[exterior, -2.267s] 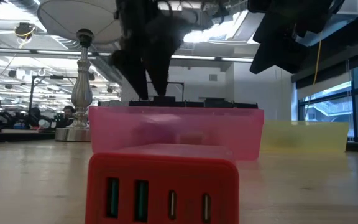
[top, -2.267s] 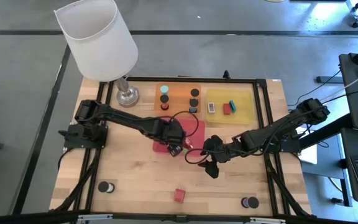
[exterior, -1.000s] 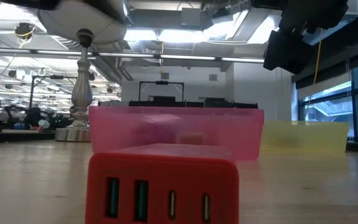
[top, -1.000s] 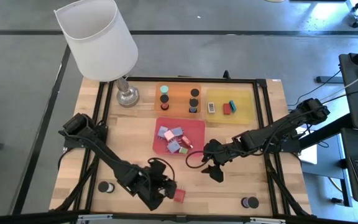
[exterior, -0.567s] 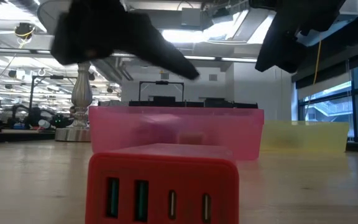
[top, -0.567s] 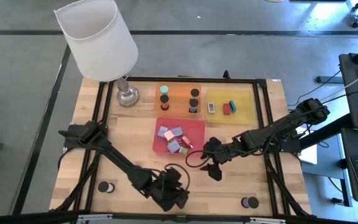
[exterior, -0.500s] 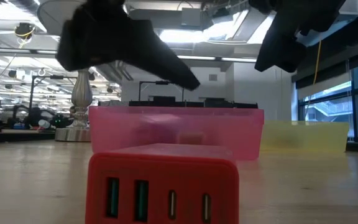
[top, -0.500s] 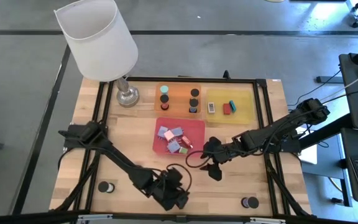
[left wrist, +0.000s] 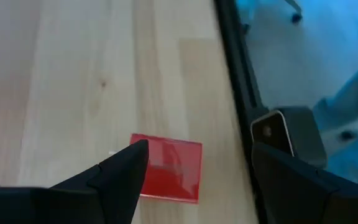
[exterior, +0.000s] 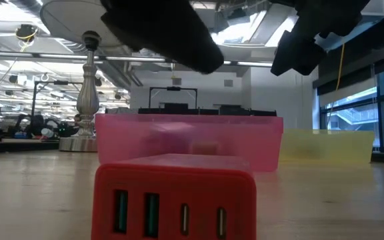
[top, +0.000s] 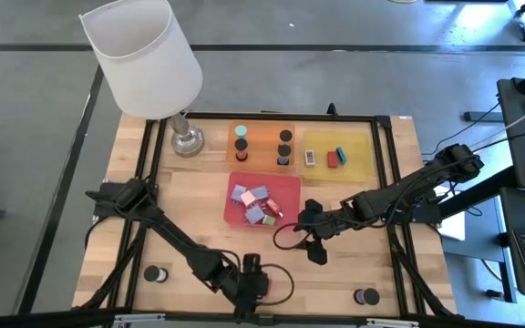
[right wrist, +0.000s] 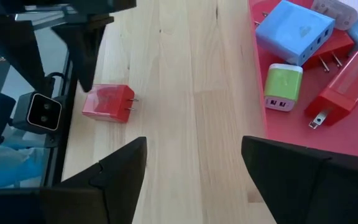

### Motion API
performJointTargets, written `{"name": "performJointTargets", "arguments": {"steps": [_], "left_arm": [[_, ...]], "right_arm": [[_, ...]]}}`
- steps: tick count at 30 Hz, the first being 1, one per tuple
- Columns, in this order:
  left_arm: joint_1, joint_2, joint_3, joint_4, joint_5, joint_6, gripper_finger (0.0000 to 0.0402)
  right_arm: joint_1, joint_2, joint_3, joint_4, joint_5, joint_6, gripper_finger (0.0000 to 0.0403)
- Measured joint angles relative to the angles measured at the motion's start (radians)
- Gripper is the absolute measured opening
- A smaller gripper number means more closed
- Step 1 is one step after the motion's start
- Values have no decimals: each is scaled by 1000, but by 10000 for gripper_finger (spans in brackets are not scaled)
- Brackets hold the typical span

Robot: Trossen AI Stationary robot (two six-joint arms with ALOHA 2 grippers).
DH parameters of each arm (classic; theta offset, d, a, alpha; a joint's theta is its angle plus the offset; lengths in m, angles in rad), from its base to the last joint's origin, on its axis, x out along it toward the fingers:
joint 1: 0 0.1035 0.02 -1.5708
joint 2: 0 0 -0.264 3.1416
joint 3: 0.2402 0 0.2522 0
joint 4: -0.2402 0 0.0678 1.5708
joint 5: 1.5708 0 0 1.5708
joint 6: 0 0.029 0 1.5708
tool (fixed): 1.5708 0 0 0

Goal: Pick & Place Office items
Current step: Put the red charger adapter into the red bin

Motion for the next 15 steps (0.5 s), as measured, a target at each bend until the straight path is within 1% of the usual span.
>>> {"name": "performJointTargets", "arguments": {"steps": [2, 4, 7, 12, 13, 15], "left_arm": [[-1, 0, 0, 3, -1, 74, 281], [-4, 0, 1, 3, -27, 145, 281], [-2, 1, 1, 3, -37, 216, 281], [10, 43, 3, 10, 42, 201, 281], [11, 53, 2, 8, 43, 188, 281], [9, 61, 2, 9, 7, 150, 281]], "right_arm": [[0, 0, 0, 0, 0, 0, 265], [0, 0, 0, 0, 0, 0, 265], [0, 0, 0, 0, 0, 6, 265], [0, 0, 0, 0, 0, 8, 265], [0, 0, 0, 0, 0, 8, 265], [0, 0, 0, 0, 0, 16, 265]]}}
